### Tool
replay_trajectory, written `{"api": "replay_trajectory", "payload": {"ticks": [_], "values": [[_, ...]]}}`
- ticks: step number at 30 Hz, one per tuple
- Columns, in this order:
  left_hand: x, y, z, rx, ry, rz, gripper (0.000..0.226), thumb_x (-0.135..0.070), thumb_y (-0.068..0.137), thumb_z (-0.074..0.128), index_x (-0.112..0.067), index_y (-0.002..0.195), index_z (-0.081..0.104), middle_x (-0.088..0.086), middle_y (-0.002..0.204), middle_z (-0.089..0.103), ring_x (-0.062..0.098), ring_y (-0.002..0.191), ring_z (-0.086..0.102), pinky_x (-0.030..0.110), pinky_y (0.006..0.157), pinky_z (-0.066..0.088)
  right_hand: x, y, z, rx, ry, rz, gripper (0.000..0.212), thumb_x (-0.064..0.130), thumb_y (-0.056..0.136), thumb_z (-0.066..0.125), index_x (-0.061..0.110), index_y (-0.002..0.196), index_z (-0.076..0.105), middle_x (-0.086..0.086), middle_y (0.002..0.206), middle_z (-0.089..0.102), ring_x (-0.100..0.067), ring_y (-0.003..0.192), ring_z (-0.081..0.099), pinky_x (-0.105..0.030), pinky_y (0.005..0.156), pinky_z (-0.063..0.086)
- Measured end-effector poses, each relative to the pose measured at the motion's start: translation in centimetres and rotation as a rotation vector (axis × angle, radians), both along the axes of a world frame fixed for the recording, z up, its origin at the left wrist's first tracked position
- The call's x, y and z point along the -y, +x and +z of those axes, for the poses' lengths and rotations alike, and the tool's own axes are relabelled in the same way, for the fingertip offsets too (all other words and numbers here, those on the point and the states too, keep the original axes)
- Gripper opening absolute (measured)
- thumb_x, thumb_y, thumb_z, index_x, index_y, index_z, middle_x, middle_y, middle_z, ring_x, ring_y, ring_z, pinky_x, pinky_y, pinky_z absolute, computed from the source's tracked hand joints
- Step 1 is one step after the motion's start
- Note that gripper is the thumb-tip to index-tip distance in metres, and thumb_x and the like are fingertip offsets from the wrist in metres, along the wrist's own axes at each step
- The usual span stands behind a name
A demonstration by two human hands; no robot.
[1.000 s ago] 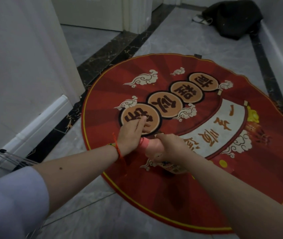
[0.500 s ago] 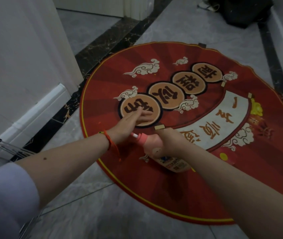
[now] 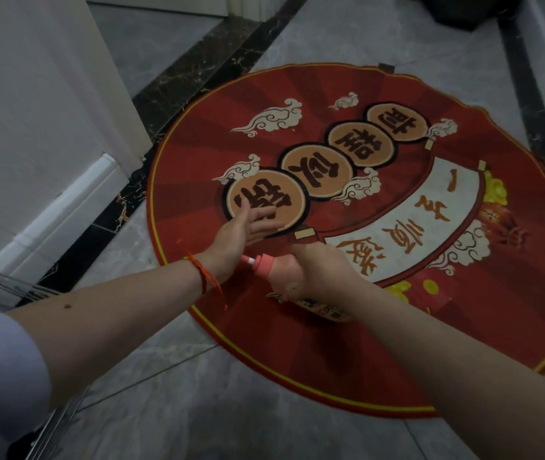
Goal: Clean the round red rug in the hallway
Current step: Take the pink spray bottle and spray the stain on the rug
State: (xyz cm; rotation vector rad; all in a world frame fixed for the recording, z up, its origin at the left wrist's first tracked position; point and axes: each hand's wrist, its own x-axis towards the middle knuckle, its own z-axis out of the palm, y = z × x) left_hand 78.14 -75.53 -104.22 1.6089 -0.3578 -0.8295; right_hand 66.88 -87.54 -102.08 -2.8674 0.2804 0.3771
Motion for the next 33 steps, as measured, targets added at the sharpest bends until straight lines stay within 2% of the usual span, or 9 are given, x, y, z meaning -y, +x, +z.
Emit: {"api": "replay_trajectory", "payload": {"ticks": [6,10,15,18,23,27,33], "values": [[1.4,0.1,0.8,0.018,-0.021,-0.021,0.065,-0.045,0.102,0.004,-0.015,0.131,0.053,0.004,0.111,0.069,0.016,0.115,0.058,0.029,0.103,0.038,0.1,-0.4,0.3,0.040,0.025,-0.066,0.052,0.049,0.068,0.075,0.018,0.104,0.055,-0.001,0.101,0.063,-0.022,0.093,0.060,-0.030,0.069,0.039],[2.3,-0.3,1.1,0.033,-0.020,-0.063,0.066,-0.044,0.102,0.003,-0.013,0.131,0.054,0.007,0.111,0.068,0.018,0.117,0.058,0.025,0.098,0.038,-0.1,-0.5,0.4,0.070,0.020,-0.090,0.050,0.049,0.070,0.073,0.018,0.105,0.055,-0.001,0.101,0.063,-0.022,0.093,0.060,-0.029,0.068,0.037],[1.4,1.5,1.3,-0.023,-0.087,-0.036,0.068,-0.050,0.100,0.003,-0.014,0.137,0.047,0.010,0.115,0.068,0.018,0.112,0.062,0.033,0.104,0.041,-0.1,-0.8,0.5,0.100,0.020,-0.119,0.048,0.048,0.072,0.071,0.018,0.106,0.054,-0.001,0.102,0.063,-0.023,0.095,0.060,-0.028,0.068,0.036],[1.2,2.4,1.0,-0.028,-0.077,0.009,0.068,-0.052,0.100,0.005,-0.014,0.135,0.049,0.012,0.112,0.069,0.020,0.110,0.063,0.038,0.106,0.041,-0.4,-0.5,0.5,0.102,0.027,-0.148,0.047,0.045,0.073,0.071,0.018,0.109,0.053,-0.002,0.104,0.063,-0.024,0.097,0.060,-0.029,0.069,0.036],[1.4,1.9,1.1,0.040,-0.042,-0.057,0.064,-0.049,0.101,0.004,-0.018,0.132,0.051,0.006,0.110,0.070,0.014,0.114,0.060,0.031,0.105,0.041,-0.2,-0.2,0.3,0.079,0.013,-0.158,0.047,0.045,0.072,0.072,0.019,0.107,0.053,-0.001,0.103,0.063,-0.023,0.096,0.060,-0.030,0.069,0.037],[0.7,1.1,0.1,0.037,-0.030,-0.067,0.067,-0.050,0.100,0.003,-0.019,0.134,0.051,0.003,0.111,0.070,0.014,0.121,0.054,0.034,0.109,0.036,-0.3,-0.4,0.1,0.084,-0.019,-0.127,0.047,0.046,0.073,0.071,0.019,0.107,0.054,-0.002,0.103,0.063,-0.024,0.096,0.060,-0.029,0.068,0.035],[2.5,0.3,0.5,0.045,-0.033,-0.115,0.066,-0.046,0.101,0.000,-0.017,0.138,0.046,0.006,0.117,0.068,0.015,0.122,0.053,0.032,0.108,0.034,-0.4,-0.6,-0.2,0.124,-0.038,-0.169,0.049,0.048,0.073,0.071,0.018,0.108,0.053,-0.002,0.103,0.063,-0.024,0.097,0.060,-0.029,0.068,0.033]]}}
